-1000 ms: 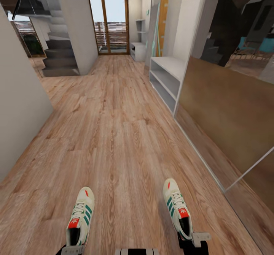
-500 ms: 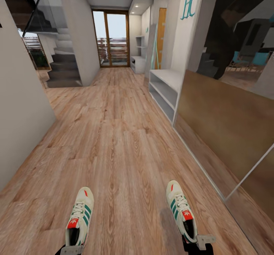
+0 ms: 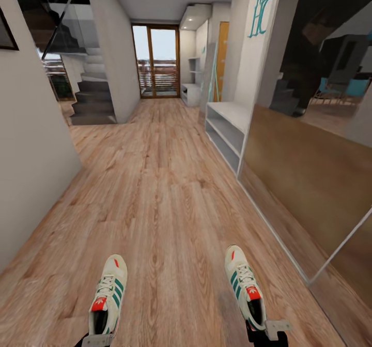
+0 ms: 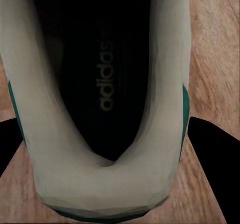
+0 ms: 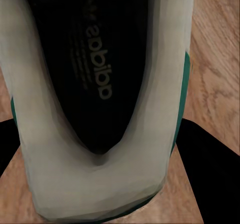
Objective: Pick up the two gym shoes and the two sandals from the corridor floor and place them onto the hallstand (shoe rack) in the corridor, making sure they are on the rack and not on the floor. Arrange them so the two gym shoes are next to each other and the two sandals are next to each other.
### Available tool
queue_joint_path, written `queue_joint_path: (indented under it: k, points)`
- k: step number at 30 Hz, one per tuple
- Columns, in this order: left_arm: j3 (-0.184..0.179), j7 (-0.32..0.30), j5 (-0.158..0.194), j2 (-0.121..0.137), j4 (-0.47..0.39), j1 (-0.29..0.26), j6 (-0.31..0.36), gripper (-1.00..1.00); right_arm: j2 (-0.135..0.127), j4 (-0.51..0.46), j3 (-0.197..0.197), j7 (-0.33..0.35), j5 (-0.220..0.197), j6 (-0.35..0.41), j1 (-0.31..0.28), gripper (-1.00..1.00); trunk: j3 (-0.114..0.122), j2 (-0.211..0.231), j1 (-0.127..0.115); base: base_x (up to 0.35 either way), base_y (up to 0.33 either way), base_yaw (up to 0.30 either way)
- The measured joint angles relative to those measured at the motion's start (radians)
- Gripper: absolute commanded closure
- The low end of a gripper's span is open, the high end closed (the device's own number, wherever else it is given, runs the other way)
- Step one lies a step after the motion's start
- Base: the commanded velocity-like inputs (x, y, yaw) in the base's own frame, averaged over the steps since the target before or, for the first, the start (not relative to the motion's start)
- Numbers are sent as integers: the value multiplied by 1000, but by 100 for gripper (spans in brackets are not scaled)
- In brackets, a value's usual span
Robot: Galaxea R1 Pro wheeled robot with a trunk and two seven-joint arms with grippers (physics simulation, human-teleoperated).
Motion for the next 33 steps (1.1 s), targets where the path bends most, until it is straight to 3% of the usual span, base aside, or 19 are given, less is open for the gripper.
queue_joint_path:
  k: [33]
  points:
    - [0,0,3,-2,-1,2,-2,100,7,0,-1,0,1,1,0,100,101,217,-119,0,0,259]
